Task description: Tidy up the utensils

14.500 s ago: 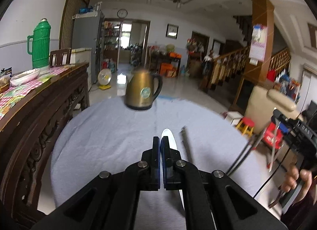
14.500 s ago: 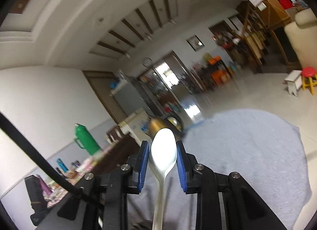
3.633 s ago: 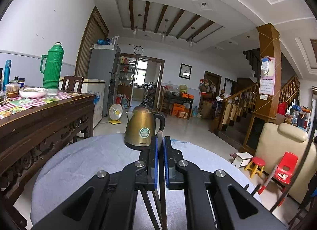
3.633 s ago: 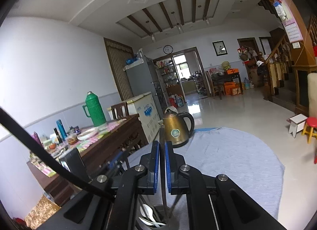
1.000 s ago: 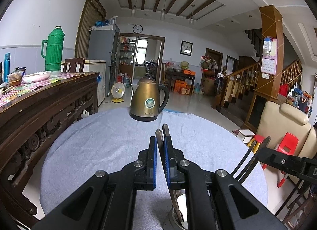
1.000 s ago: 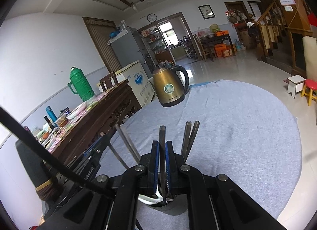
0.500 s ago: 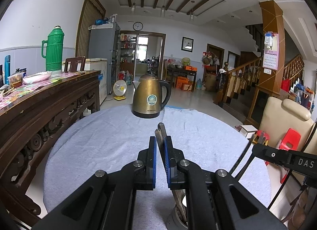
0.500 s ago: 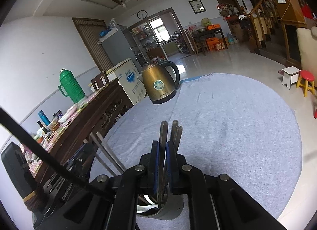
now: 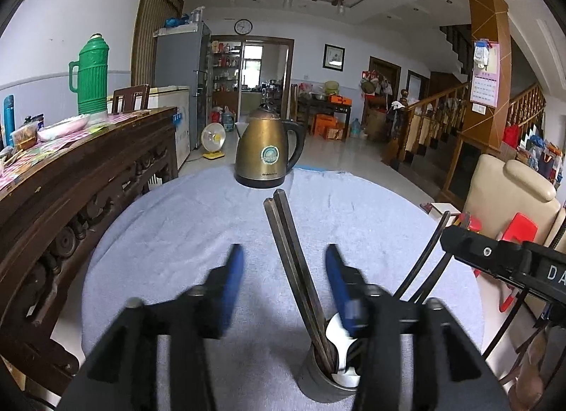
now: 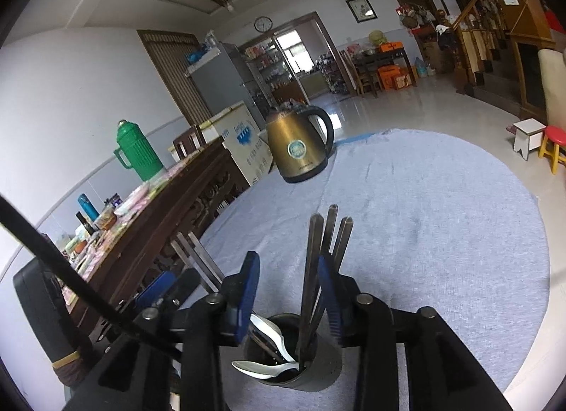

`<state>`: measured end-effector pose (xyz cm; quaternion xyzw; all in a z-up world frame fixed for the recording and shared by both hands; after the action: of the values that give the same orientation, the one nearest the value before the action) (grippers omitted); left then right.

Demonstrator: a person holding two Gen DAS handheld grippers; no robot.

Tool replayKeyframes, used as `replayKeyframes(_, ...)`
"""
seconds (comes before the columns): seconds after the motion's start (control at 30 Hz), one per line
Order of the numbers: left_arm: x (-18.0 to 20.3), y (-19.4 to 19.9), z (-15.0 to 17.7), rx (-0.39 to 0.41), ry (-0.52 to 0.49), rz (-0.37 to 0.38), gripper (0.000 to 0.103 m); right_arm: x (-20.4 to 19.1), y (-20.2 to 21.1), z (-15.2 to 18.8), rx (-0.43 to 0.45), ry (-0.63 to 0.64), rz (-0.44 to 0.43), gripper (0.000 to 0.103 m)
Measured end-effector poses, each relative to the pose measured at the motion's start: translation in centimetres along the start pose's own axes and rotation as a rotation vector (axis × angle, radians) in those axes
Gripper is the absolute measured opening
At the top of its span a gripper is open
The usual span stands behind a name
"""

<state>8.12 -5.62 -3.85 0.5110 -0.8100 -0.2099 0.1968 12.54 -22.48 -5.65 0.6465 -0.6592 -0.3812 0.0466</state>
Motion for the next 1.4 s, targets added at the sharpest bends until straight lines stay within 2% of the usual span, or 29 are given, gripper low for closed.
replayKeyframes(0.17,0.2,0.3,0.2,-0.041,-0.012,0.003,0.066,0.4,1.0,-0.2,0.026,-0.007,0.003,0.038)
replayKeyframes(0.3,0.6,0.5,0.6,-0.072,-0.024,0.002,0.070,0.6,1.8,-0.2,0.042,-0.015,0.008,0.038)
replayKeyframes(0.37,0.7,0.6,0.7,-0.088,-0.032,-0.002,0.075,0.7,2.0,-0.1,0.043,-0.017,0.009,0.038)
replayKeyframes(0.73,0.9,2.3,0.9,-0.141,-0.051,-0.031,0.084,0.8,3.5,0.2,0.052,-0.014,0.031,0.039)
replayKeyframes(1.17,0.4,5.9,1.3,-0.187,-0.084,-0.103,0.089,-0.4,5.9,1.6,0.039,0.033,0.066,0.063)
replayKeyframes(1.33,-0.6,7.5,1.7,-0.195,-0.091,-0.146,0.089,-0.8,6.6,2.6,0.018,0.045,0.079,0.065)
replayKeyframes(1.4,-1.2,8.0,1.8,-0.192,-0.099,-0.189,0.089,-0.7,6.8,3.1,0.005,0.043,0.086,0.066)
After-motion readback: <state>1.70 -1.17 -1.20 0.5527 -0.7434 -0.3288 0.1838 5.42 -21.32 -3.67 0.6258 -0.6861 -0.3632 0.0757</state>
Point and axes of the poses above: each gripper's, at about its wrist camera, not at the fingertips, and y roughly against the way its jaws point, x to its right, z to its underside, the point moved 5 cm from there along -y, roughly the way its jaws point, and after that the axes turned 5 degrees about -x, right-handed, at the moved point
